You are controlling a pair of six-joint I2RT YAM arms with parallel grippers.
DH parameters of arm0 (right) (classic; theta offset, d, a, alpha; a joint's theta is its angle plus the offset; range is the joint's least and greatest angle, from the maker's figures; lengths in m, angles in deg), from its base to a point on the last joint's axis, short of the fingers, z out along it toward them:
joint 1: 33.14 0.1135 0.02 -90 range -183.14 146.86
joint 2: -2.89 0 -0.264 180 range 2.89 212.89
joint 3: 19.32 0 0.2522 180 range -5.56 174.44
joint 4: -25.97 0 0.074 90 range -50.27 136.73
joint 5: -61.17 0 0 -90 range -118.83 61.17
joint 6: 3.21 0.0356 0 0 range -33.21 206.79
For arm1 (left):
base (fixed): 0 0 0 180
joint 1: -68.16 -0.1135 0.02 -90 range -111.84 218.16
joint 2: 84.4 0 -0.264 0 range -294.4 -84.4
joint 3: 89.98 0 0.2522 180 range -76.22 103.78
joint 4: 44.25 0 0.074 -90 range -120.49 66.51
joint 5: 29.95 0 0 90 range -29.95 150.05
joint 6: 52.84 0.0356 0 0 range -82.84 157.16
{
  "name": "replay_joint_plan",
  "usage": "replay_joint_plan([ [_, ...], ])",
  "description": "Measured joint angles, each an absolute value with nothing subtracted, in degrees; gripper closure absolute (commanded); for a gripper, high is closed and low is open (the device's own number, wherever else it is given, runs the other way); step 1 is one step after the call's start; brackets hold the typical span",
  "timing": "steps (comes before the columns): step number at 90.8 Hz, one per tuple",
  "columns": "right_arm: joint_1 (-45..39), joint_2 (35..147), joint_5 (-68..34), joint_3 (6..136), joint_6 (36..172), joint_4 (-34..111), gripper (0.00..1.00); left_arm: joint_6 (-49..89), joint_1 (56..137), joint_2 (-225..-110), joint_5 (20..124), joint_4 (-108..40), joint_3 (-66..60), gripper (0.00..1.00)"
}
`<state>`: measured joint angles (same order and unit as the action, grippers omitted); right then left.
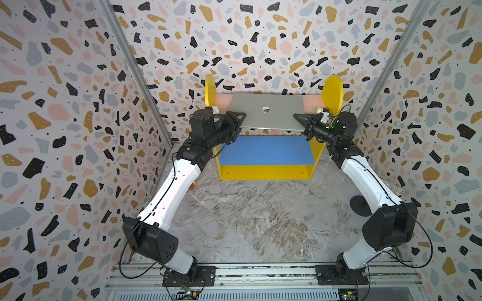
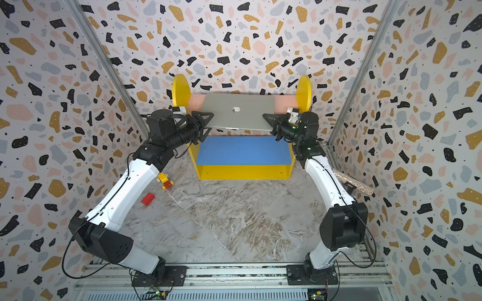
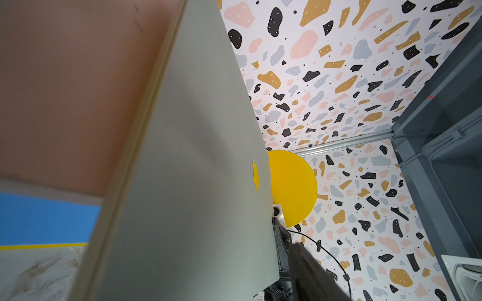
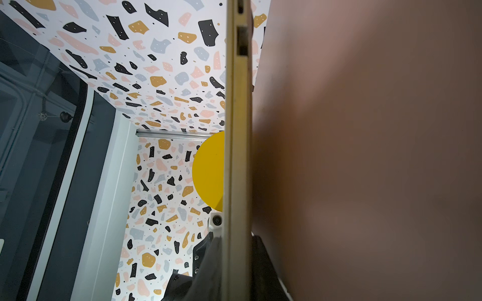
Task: Close the laptop lid and set it aside
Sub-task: Place the laptop on the shelf.
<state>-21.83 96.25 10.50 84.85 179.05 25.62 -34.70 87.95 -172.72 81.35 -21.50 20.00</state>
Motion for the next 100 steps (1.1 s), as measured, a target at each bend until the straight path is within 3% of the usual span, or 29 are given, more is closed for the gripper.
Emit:
replay_joint_plan([
  [33,-21.9,96.2,9.7,86.7,178.7,29.9,1.0,-34.0,87.3,-172.3,80.8,-20.2,21.1,0.07],
  [47,-21.9,95.9,8.7,86.7,178.4,30.5,1.0,-33.0,87.1,-170.9,79.4,-17.8,21.1,0.0],
  [79,-21.8,95.3,7.5,86.7,177.6,32.4,1.0,-32.7,86.8,-169.0,79.0,-15.9,20.5,0.0],
  [94,-21.8,95.3,7.4,86.7,177.4,32.7,1.0,-32.8,86.8,-166.1,79.3,-15.9,18.2,0.07],
  [100,-21.8,95.3,7.4,87.1,177.2,33.5,0.92,-32.9,86.8,-165.7,79.8,-16.3,18.2,0.09],
])
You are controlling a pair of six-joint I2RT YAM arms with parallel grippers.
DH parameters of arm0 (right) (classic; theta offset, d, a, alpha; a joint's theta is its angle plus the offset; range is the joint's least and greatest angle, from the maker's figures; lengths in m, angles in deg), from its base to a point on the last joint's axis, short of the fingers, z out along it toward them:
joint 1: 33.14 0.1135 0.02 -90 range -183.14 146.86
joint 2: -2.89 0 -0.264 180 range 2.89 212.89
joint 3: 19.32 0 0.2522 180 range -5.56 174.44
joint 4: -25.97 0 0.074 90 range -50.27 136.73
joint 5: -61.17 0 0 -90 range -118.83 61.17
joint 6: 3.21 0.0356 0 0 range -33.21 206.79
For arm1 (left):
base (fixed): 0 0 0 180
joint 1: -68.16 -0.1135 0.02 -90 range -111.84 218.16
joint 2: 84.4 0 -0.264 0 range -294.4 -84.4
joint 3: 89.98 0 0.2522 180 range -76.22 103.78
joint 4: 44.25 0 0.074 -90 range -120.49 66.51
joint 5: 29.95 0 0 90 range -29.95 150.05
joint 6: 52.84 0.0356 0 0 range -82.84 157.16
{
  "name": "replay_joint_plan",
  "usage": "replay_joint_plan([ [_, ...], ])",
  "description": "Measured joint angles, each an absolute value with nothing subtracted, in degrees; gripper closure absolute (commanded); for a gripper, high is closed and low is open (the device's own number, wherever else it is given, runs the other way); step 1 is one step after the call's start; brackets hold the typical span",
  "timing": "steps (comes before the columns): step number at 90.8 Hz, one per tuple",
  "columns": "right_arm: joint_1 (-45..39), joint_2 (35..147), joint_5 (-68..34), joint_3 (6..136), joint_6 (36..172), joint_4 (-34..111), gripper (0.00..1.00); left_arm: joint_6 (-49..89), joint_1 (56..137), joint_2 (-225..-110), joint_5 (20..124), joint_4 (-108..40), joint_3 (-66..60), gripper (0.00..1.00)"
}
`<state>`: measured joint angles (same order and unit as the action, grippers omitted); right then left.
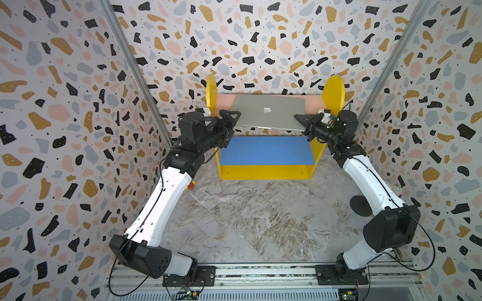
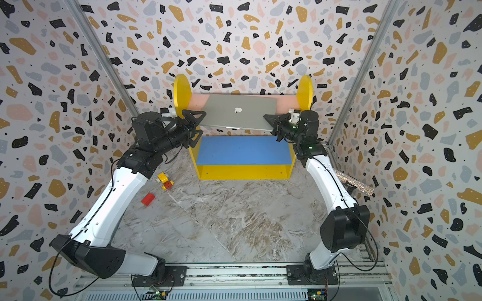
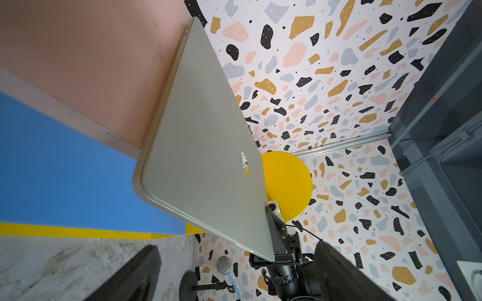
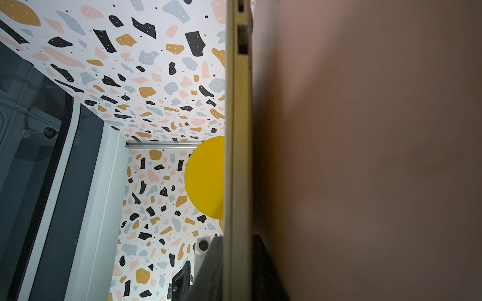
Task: Close the laptop lid and set it aside
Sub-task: Place the laptop on the shelf.
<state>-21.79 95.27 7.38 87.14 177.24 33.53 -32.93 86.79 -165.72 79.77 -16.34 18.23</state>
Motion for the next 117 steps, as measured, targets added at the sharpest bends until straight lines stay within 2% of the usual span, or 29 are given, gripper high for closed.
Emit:
replay_joint_plan([
  [9,-21.7,95.3,7.1,88.2,176.8,35.9,0.81,-33.1,86.8,-166.5,81.0,-17.0,19.0,0.11],
  [32,-21.6,95.6,4.2,94.2,174.9,44.4,0.45,-33.6,87.2,-170.5,82.8,-17.6,22.8,0.11],
  [59,-21.9,97.5,1.6,104.7,170.4,58.6,0.25,-34.1,87.9,-173.8,83.5,-17.4,28.8,0.11],
  [74,-21.9,97.8,1.5,108.5,166.7,65.6,0.22,-34.2,87.9,-174.8,83.5,-16.6,29.5,0.11],
  [95,-23.9,97.7,-3.8,113.7,162.1,73.1,0.26,-34.5,87.9,-175.5,83.5,-16.2,29.5,0.1],
  [109,-25.2,97.4,-6.4,114.7,160.0,75.2,0.32,-34.6,87.9,-175.5,83.4,-16.2,29.5,0.1],
  [117,-25.3,97.2,-6.6,114.7,159.1,76.2,0.4,-34.7,88.1,-175.5,83.4,-16.3,29.5,0.1],
])
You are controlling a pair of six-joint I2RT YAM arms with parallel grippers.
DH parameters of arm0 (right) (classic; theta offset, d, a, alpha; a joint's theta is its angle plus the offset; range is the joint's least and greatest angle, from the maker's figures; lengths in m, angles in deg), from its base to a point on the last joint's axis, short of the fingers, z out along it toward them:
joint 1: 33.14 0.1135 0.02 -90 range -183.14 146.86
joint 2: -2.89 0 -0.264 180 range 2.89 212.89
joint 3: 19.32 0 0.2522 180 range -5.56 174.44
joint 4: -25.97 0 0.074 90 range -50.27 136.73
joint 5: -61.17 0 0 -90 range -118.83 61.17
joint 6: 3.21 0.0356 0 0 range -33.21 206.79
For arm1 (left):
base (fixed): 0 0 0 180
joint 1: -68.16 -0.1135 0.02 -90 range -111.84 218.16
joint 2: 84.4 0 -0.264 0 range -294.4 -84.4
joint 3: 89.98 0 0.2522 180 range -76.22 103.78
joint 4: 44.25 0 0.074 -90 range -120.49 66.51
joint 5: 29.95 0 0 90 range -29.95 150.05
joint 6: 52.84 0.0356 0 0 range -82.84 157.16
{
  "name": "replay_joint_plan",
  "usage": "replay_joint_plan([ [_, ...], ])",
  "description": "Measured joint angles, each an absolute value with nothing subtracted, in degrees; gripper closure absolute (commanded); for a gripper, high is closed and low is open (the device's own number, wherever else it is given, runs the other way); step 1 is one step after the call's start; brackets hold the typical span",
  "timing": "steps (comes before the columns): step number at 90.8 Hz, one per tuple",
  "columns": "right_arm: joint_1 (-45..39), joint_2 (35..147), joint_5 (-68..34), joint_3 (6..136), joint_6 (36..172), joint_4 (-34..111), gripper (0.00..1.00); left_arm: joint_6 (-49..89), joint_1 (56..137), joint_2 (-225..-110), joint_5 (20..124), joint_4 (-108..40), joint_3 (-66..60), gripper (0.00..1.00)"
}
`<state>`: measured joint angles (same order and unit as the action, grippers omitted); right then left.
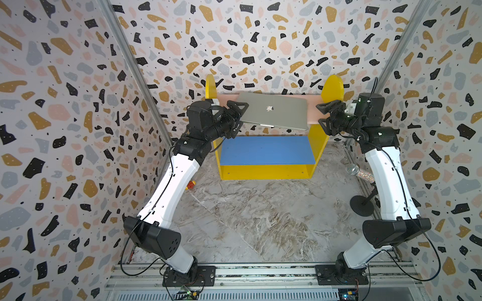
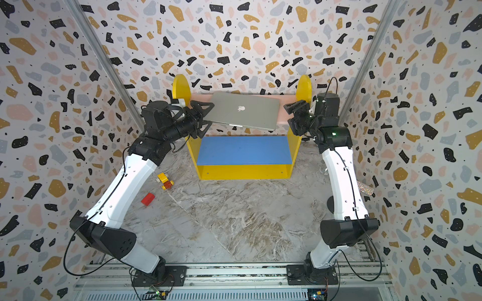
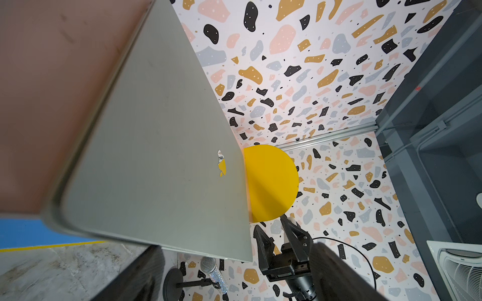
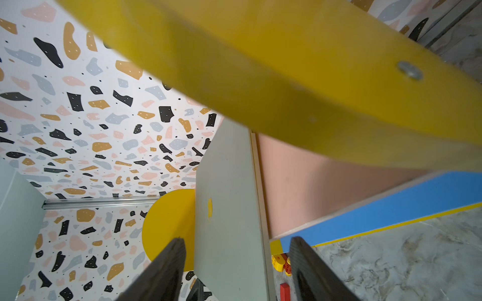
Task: Close the laptop lid and set it aside
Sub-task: Place the laptop on the shelf.
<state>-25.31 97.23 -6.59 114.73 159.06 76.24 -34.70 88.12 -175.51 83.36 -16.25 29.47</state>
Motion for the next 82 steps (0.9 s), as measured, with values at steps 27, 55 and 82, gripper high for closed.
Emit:
replay_joint_plan([
  [27,-24.4,94.8,-3.5,114.7,155.4,77.1,0.69,-34.7,88.6,-174.3,83.1,-18.5,26.3,0.08],
  [55,-19.8,92.0,1.1,113.8,152.5,77.1,0.83,-34.6,88.8,-170.3,81.6,-19.1,21.9,0.06],
  [82,-14.4,92.0,3.7,109.5,150.3,77.4,0.87,-34.4,88.8,-170.1,81.3,-19.3,21.9,0.06],
])
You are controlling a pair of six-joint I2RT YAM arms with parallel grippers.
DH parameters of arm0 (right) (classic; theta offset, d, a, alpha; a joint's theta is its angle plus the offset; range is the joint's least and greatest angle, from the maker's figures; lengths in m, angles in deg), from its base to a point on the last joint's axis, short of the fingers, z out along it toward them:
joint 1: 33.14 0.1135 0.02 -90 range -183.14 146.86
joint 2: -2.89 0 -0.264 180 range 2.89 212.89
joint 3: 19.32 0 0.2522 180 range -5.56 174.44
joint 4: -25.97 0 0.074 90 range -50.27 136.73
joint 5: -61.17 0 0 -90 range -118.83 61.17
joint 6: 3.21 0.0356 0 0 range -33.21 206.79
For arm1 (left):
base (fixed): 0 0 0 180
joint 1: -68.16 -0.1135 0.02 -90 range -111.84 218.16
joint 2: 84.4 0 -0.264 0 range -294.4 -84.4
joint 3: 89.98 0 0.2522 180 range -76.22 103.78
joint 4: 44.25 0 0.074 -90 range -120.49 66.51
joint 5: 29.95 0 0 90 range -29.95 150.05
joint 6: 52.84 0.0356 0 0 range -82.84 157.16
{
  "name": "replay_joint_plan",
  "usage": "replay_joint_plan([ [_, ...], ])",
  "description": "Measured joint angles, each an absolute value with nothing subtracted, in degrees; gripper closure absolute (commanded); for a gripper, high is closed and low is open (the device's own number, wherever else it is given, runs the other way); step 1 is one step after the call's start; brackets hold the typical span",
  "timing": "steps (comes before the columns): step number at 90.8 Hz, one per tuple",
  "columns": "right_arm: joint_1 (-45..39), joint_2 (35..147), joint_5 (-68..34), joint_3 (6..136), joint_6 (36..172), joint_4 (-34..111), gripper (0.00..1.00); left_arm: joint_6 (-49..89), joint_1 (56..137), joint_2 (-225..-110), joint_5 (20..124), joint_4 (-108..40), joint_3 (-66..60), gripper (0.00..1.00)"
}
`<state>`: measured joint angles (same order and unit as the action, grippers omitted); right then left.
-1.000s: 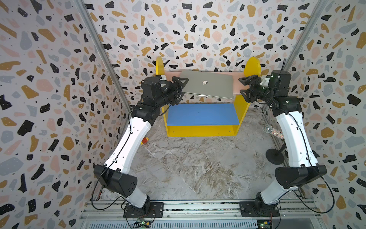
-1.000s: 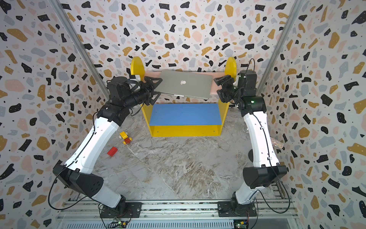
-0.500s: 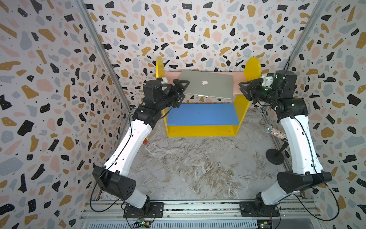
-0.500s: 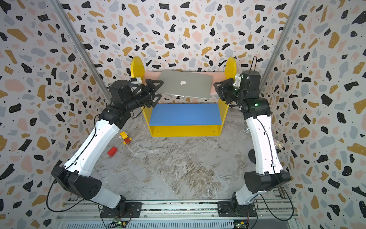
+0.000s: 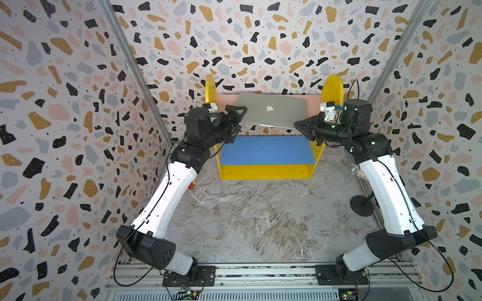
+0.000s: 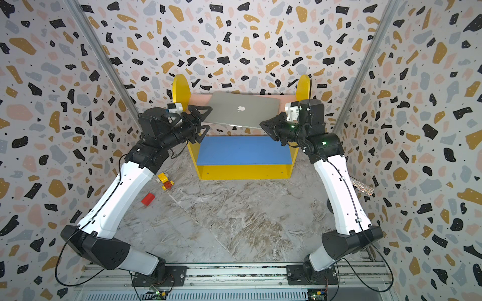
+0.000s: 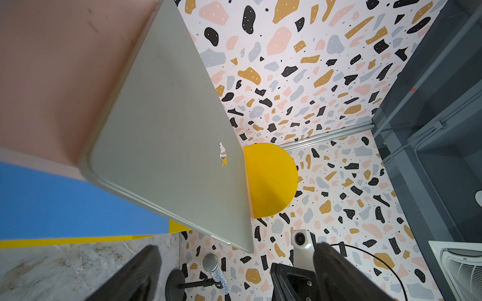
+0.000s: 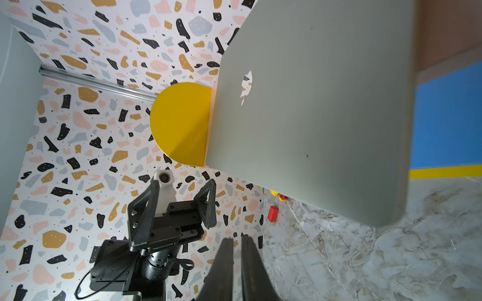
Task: Close the laptop lid and set it aside
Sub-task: Place the laptop on the shelf.
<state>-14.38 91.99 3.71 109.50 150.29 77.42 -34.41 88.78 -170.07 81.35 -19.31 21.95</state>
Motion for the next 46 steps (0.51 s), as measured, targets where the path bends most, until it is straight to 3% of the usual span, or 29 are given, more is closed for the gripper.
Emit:
replay_joint_plan([
  [46,-14.7,97.3,4.5,109.0,146.9,78.6,0.88,-34.2,86.4,-169.9,81.6,-19.1,21.9,0.05],
])
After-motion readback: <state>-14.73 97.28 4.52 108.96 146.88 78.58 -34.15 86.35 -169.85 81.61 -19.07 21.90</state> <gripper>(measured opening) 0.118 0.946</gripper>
